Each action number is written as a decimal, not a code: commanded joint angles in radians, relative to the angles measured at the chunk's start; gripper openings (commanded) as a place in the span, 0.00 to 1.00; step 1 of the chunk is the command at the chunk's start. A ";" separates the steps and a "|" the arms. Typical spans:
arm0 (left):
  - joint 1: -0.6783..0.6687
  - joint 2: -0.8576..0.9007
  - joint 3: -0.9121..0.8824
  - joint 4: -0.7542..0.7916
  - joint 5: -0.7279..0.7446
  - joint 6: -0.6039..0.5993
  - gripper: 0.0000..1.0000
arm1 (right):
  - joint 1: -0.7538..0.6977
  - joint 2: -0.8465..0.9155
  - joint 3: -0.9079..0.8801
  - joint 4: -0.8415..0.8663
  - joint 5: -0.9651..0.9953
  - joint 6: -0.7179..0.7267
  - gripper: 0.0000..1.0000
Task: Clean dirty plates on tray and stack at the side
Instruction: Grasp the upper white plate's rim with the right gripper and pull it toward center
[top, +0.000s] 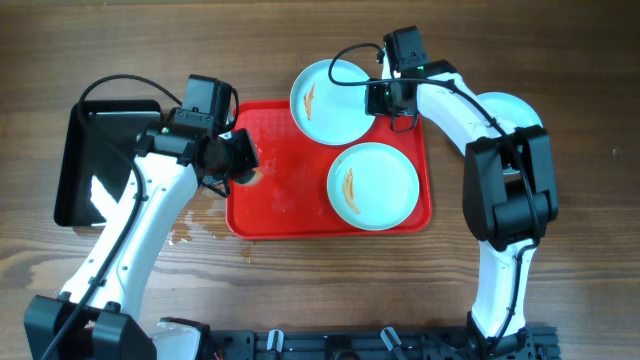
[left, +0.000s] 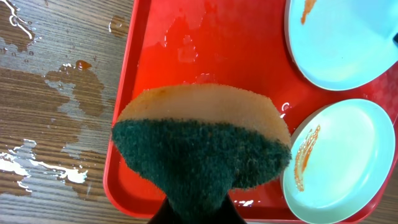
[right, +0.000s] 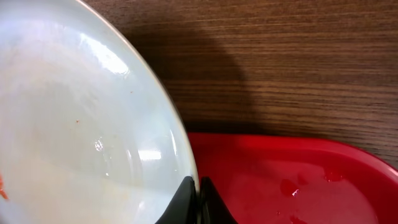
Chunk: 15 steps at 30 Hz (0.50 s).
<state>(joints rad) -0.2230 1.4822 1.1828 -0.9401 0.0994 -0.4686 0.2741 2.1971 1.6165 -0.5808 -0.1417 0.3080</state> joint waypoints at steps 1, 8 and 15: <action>0.003 0.006 -0.001 -0.001 0.005 0.013 0.04 | -0.002 -0.014 0.027 -0.008 -0.046 -0.012 0.04; 0.003 0.006 -0.001 0.001 0.005 0.013 0.04 | 0.013 -0.097 0.027 -0.027 -0.222 -0.017 0.04; 0.003 0.006 -0.001 0.008 0.004 0.013 0.04 | 0.077 -0.145 0.027 -0.043 -0.304 0.004 0.05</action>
<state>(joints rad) -0.2230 1.4822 1.1828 -0.9386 0.0994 -0.4686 0.3080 2.1036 1.6207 -0.6094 -0.3626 0.3080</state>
